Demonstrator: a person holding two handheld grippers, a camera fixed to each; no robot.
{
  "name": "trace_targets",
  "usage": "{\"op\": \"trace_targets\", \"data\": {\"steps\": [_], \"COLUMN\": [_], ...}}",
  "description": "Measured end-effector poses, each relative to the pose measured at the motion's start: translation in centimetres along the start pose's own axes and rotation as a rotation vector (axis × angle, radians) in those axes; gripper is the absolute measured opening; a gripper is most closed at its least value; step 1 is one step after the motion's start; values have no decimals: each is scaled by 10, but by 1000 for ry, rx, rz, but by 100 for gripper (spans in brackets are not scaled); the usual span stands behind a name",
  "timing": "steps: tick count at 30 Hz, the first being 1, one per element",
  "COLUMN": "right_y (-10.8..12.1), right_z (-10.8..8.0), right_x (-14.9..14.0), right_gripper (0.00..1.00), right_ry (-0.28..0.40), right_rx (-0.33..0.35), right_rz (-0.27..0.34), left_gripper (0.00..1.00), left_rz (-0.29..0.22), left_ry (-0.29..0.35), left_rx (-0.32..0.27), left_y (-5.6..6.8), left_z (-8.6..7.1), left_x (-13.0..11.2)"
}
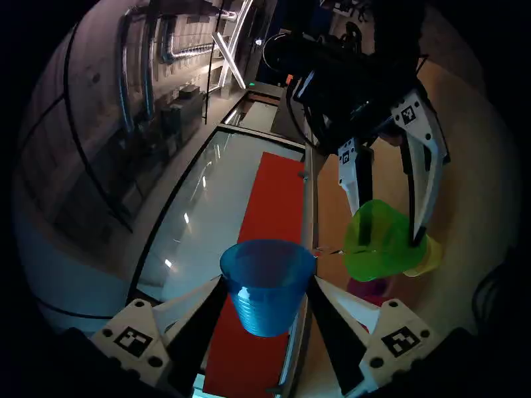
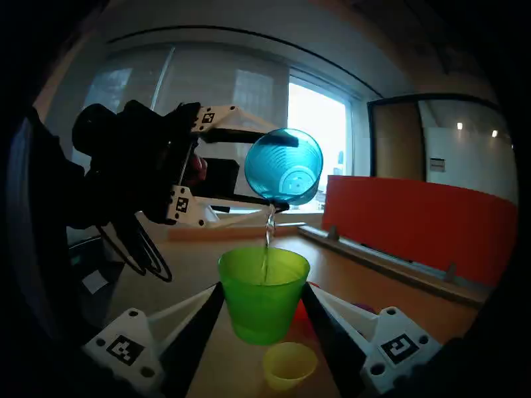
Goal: Pour water
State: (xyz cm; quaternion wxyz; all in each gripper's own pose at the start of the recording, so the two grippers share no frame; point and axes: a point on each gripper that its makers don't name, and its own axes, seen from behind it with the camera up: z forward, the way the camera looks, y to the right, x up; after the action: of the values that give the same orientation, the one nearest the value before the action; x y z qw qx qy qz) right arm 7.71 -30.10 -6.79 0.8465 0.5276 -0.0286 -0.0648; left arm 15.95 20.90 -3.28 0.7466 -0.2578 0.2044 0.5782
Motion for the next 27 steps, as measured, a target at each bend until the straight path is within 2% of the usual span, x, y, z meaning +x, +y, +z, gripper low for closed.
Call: {"op": "trace_targets", "data": {"steps": [27], "right_y": [-3], "right_z": [2], "right_x": [7], "right_gripper": [87], "right_ry": [17], "right_rx": [4], "right_rz": [-9], "left_gripper": [83], "left_rz": [72], "left_ry": [7], "left_rx": [13], "left_y": [-10], "left_z": [-2], "left_x": [7]}}
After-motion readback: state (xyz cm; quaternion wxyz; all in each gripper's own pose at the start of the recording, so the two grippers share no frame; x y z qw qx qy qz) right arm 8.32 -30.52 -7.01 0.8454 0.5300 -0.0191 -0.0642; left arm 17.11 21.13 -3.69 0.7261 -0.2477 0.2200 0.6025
